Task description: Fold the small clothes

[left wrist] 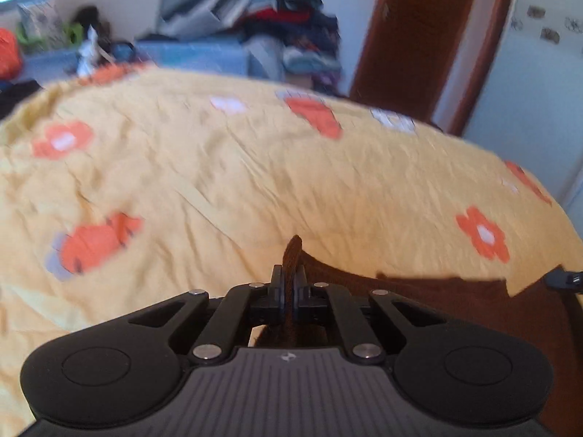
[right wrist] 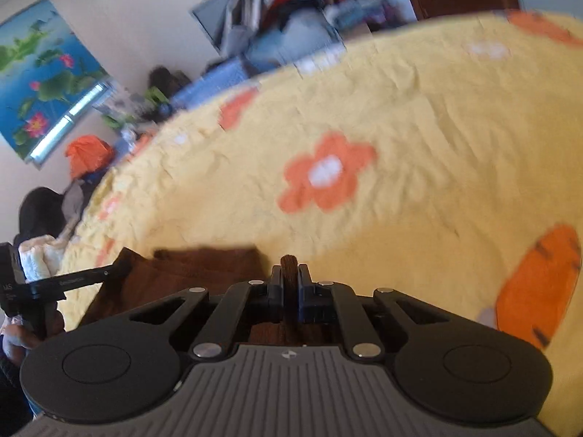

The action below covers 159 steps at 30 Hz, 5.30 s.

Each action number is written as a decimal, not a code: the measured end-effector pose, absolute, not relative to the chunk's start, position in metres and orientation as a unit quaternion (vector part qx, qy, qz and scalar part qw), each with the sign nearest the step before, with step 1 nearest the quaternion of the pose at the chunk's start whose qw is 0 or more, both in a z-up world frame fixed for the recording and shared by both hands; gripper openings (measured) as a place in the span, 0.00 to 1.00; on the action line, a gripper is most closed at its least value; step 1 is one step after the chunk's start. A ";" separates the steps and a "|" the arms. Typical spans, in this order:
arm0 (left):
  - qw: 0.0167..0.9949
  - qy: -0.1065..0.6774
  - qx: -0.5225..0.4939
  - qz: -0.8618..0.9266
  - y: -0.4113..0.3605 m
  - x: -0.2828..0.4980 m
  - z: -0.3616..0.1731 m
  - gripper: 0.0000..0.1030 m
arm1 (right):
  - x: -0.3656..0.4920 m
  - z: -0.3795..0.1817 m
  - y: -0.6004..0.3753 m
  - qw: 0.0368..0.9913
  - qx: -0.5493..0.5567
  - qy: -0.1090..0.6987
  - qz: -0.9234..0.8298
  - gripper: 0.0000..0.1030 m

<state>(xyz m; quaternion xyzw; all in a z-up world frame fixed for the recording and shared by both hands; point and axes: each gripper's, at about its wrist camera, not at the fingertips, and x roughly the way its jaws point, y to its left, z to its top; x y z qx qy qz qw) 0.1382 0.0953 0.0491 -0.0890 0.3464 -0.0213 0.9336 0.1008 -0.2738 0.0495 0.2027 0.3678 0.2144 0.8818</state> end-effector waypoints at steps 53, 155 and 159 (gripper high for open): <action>0.937 0.347 -0.014 -0.027 0.041 0.121 0.015 0.92 | 0.080 0.009 -0.182 0.929 -0.009 0.351 0.115 1.00; 0.958 0.281 0.033 0.055 0.013 -0.075 0.037 0.11 | 0.057 0.062 0.068 0.708 0.004 0.591 0.386 1.00; 0.956 0.283 0.052 0.056 0.009 -0.065 0.034 0.10 | 0.052 0.051 0.085 0.711 -0.079 0.576 0.395 0.74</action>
